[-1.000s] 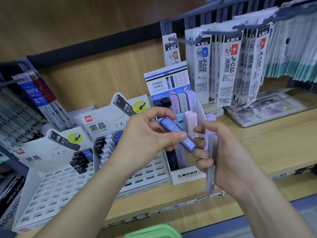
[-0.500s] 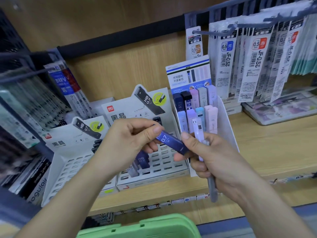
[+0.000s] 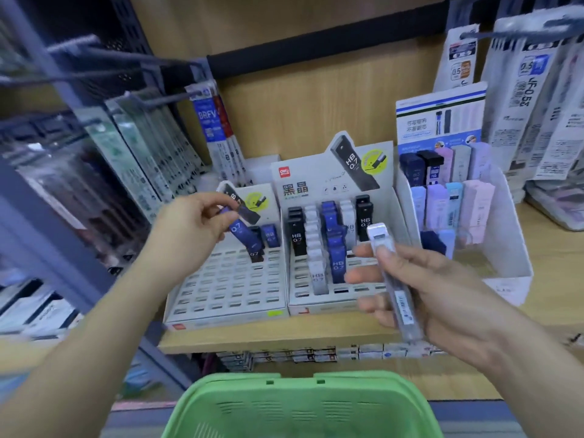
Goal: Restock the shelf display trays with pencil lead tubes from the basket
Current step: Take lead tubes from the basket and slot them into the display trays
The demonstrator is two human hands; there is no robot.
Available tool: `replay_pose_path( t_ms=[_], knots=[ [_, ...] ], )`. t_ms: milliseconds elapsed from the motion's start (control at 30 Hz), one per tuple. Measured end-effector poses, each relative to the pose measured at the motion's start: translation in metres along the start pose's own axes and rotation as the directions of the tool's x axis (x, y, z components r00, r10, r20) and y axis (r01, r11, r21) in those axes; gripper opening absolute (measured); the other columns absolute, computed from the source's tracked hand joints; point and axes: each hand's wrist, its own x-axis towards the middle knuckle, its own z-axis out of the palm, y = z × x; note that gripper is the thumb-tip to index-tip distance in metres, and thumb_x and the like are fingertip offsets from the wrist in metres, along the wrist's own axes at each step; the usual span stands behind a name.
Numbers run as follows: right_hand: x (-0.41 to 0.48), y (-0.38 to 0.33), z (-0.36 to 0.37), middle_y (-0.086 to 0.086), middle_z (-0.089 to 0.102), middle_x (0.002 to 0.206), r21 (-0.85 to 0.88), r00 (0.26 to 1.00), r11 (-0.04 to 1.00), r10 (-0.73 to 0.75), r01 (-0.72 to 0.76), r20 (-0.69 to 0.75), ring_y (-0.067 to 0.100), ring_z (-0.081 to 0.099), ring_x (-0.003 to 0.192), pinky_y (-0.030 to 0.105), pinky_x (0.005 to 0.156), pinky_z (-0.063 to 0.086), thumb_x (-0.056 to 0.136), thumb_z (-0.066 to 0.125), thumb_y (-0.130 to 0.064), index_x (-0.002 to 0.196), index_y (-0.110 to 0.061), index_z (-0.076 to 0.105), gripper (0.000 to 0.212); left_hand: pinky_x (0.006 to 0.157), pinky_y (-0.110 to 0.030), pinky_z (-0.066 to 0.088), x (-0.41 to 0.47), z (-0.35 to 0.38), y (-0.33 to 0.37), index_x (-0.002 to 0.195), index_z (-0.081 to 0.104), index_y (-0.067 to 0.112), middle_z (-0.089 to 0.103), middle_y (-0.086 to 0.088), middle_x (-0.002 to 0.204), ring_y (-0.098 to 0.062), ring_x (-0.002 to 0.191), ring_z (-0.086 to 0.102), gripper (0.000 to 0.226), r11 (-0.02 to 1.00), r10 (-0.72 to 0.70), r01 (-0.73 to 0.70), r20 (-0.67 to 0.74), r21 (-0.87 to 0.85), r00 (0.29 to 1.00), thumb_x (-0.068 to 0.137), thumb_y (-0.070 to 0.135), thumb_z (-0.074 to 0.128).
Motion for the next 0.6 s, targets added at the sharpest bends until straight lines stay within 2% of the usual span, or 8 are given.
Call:
replay_pose_path(
  t_ms=[67,100,167,233,367,467,533,600],
  knots=[
    [0.002,0.005,0.008,0.009,0.07,0.075,-0.145,0.997,0.989,-0.024,0.014,-0.068,0.014,0.051,0.04,0.017,0.034,0.033,0.079,0.061,-0.043,0.102,-0.012,0.068,0.039,0.074,-0.043,0.056,-0.002,0.007,-0.014,0.081,0.059,0.028,0.066,-0.005,0.066,-0.021,0.063,0.065,0.019,0.999,-0.036,0.036,-0.007,-0.007,0.999,0.085,0.013,0.07],
    [0.004,0.007,0.011,0.007,0.064,0.068,-0.182,0.995,0.983,-0.04,0.022,-0.095,0.012,0.042,0.037,0.016,0.034,0.027,0.079,0.061,-0.047,0.099,-0.012,0.068,0.041,0.075,-0.042,0.056,-0.003,0.013,-0.018,0.08,0.059,0.027,0.067,-0.004,0.067,-0.021,0.066,0.067,0.019,0.998,-0.051,0.05,-0.024,-0.026,0.998,0.083,0.014,0.072],
    [0.007,0.01,0.016,0.006,0.052,0.059,-0.167,0.991,0.985,-0.056,0.036,-0.119,0.01,0.031,0.035,0.016,0.035,0.023,0.08,0.061,-0.047,0.095,-0.011,0.067,0.04,0.075,-0.028,0.055,0.0,0.025,-0.02,0.081,0.065,0.023,0.066,0.002,0.07,-0.013,0.068,0.064,0.013,0.999,-0.03,0.029,-0.054,-0.026,0.998,0.08,0.017,0.076],
    [0.009,0.011,0.02,0.005,0.046,0.056,-0.13,0.992,0.991,-0.053,0.038,-0.117,0.01,0.028,0.035,0.015,0.034,0.022,0.078,0.062,-0.046,0.094,-0.01,0.066,0.04,0.066,-0.01,0.046,0.004,0.035,-0.015,0.087,0.073,0.016,0.065,0.007,0.072,-0.004,0.065,0.057,0.01,0.999,0.028,-0.027,-0.058,0.019,0.998,0.078,0.018,0.078],
    [0.009,0.014,0.025,0.003,0.042,0.055,-0.11,0.995,0.994,-0.037,0.027,-0.088,0.009,0.027,0.036,0.015,0.034,0.021,0.079,0.061,-0.045,0.095,-0.009,0.065,0.04,0.071,-0.02,0.046,0.012,0.047,-0.014,0.091,0.077,0.013,0.065,0.004,0.072,-0.009,0.066,0.054,0.015,0.991,0.085,-0.082,-0.024,0.105,0.996,0.078,0.019,0.078],
    [0.008,0.014,0.028,0.002,0.043,0.056,-0.1,0.998,0.995,-0.008,0.001,-0.065,0.008,0.027,0.036,0.012,0.036,0.017,0.082,0.059,-0.044,0.094,-0.009,0.067,0.038,0.061,-0.007,0.04,0.014,0.05,-0.018,0.088,0.078,0.015,0.064,0.006,0.067,0.004,0.059,0.053,0.011,0.988,0.1,-0.101,0.015,0.118,0.995,0.077,0.019,0.078],
    [0.008,0.015,0.028,0.003,0.045,0.058,-0.079,0.999,0.997,0.023,-0.026,-0.046,0.008,0.026,0.036,0.012,0.036,0.015,0.086,0.057,-0.041,0.096,-0.008,0.069,0.037,0.063,-0.005,0.041,0.016,0.05,-0.02,0.088,0.078,0.015,0.063,0.007,0.066,0.009,0.059,0.053,0.012,0.989,0.091,-0.092,0.015,0.118,0.996,0.077,0.018,0.078],
    [0.009,0.016,0.027,0.002,0.047,0.06,-0.055,0.998,0.997,0.055,-0.057,-0.031,0.007,0.025,0.037,0.013,0.036,0.013,0.091,0.055,-0.036,0.098,-0.006,0.071,0.034,0.073,-0.015,0.047,0.017,0.048,-0.019,0.091,0.078,0.015,0.071,0.001,0.077,-0.002,0.068,0.059,0.013,0.991,0.076,-0.079,0.023,0.111,0.997,0.078,0.019,0.078]
  ],
)
